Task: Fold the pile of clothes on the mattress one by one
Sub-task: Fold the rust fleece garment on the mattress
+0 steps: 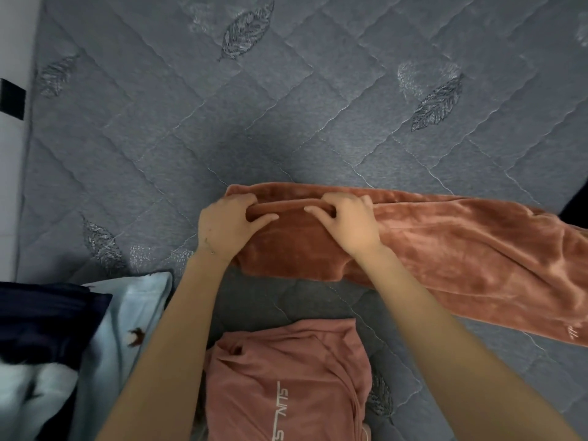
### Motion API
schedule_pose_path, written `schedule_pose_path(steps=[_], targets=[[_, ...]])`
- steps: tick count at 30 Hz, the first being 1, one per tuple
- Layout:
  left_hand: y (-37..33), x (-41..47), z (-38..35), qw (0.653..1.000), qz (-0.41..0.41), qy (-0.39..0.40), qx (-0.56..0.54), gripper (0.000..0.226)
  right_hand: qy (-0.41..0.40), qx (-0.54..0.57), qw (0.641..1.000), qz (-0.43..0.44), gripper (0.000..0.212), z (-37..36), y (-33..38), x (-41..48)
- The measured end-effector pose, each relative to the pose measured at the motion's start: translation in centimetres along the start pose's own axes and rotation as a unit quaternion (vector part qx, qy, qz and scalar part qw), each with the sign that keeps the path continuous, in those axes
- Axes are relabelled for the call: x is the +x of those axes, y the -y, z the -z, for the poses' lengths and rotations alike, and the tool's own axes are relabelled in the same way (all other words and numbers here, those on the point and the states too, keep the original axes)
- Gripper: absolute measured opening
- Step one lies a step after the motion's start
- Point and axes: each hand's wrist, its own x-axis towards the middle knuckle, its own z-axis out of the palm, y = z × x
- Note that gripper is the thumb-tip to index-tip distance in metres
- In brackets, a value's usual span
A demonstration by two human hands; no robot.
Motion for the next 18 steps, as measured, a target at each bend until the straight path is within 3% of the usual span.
schedule_pose_path(steps=[4, 7, 10, 14, 18], targets=[[-0.2, 2.8, -1.6, 0.996, -0.056, -0.06, 0.045, 0.038, -0.078, -0.058, 0.995, -0.03, 0.034, -0.4, 0.0, 1.8], [-0.5, 3.8, -4.0, 0.98, -0.078, -0.116, 0.144, 0.017, -0.077, -0.071, 0.993, -0.055, 0.027, -1.6, -0.4, 2.5], [-1.2, 3.0, -6.5, 0.974, -0.112, -0.127, 0.15, 0.036, -0.113, -0.066, 0.99, -0.047, 0.028, -2.9, -0.5, 1.2], [-1.9, -0.1, -8.9, 0.979, -0.176, -0.006, 0.1, 0.045, -0.129, -0.091, 0.986, -0.061, 0.033, -4.5, -0.9, -2.0], [0.0, -0.6, -10.8, 0.979, -0.15, 0.055, 0.128, 0.058, 0.008, -0.103, 0.992, -0.077, 0.059, -5.6, -1.8, -4.1]])
